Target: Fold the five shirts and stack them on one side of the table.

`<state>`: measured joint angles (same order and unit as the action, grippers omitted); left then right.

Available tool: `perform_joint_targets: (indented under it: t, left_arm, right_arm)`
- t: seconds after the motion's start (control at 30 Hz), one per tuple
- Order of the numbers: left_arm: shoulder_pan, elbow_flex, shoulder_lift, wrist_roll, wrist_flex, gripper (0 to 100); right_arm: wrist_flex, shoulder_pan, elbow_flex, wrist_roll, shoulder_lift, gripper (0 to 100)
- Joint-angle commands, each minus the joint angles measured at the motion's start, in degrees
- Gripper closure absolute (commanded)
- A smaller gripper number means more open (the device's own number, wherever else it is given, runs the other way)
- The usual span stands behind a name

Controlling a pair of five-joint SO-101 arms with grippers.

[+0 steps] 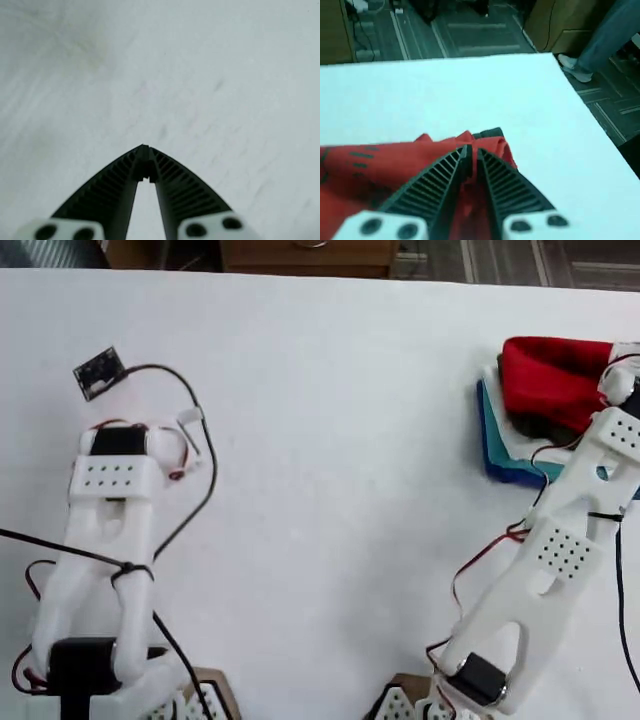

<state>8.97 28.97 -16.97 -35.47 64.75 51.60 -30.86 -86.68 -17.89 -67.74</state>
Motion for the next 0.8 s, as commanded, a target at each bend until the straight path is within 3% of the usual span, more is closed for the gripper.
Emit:
perform_joint_targets:
  t: [0.0, 0.33, 0.43, 0.5, 0.77]
  left_arm:
    - [0.35, -0.31, -2.11, 0.09, 1.05, 97]
    - [0.44, -0.31, -2.20, 0.09, 1.05, 97]
    - [0.44, -0.31, -2.20, 0.09, 1.05, 97]
    - [0.44, -0.31, -2.20, 0.09, 1.05, 97]
    - [0.35, -0.31, -1.85, 0.09, -0.18, 97]
  right_arm:
    - [-4.18, 0.31, -0.88, 2.99, 1.54, 97.7]
    - [-20.97, 3.91, -0.53, 2.90, -2.95, 97.7]
    - [-21.58, 4.26, -1.05, 2.90, -3.38, 97.7]
    - [-17.54, 3.74, -2.37, 2.90, -2.24, 97.7]
    - [15.08, 1.36, -8.79, 0.88, 7.43, 97.8]
